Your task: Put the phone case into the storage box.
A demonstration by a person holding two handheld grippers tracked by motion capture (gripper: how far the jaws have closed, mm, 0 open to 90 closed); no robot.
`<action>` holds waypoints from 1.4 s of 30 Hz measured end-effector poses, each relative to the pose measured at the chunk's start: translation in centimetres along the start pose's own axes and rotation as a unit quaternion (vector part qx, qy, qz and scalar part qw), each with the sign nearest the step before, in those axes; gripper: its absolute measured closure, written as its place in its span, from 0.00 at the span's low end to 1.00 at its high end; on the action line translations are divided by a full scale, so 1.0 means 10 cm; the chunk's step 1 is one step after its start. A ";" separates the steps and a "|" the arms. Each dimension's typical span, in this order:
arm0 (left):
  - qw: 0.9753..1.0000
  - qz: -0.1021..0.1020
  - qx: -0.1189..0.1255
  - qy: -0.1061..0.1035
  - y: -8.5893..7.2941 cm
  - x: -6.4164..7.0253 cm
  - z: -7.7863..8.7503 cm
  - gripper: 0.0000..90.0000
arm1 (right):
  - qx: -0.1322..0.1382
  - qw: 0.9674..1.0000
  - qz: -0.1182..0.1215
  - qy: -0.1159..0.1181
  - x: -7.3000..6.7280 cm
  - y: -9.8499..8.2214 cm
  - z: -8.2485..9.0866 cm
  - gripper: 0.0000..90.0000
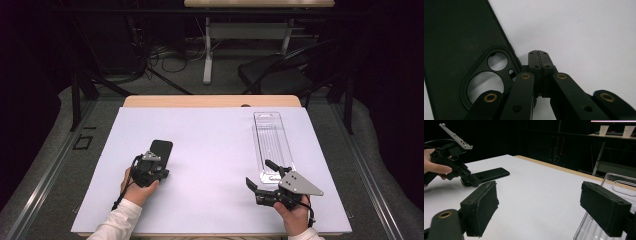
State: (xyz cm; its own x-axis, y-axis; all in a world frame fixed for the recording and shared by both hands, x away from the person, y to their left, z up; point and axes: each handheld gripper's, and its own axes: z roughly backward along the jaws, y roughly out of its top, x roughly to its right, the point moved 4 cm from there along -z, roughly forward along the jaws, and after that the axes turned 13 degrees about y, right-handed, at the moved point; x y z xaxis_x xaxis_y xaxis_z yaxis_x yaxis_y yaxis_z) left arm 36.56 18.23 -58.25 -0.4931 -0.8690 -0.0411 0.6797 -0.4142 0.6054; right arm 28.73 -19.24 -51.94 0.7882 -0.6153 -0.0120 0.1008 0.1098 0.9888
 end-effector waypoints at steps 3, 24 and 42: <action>1.000 0.000 -0.001 0.004 -0.03 -0.05 0.02 1.00 | 0.000 1.000 0.000 0.000 0.00 0.00 0.00 0.15; 0.999 0.029 -0.003 0.033 -0.19 -0.32 0.13 1.00 | 0.001 1.000 0.001 0.002 -0.01 0.00 0.00 0.15; 0.998 0.056 0.000 0.043 -0.22 -0.49 0.16 1.00 | 0.001 1.000 0.003 0.003 -0.01 0.00 0.00 0.15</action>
State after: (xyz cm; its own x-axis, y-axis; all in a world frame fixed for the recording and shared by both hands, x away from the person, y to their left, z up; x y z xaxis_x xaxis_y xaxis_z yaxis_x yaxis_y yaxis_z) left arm 36.59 23.81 -58.15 -0.3661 -0.9297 -0.0407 0.7278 -0.3133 0.6100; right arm 28.64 -19.13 -51.90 0.7923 -0.6100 -0.0074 0.0951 0.1115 0.9892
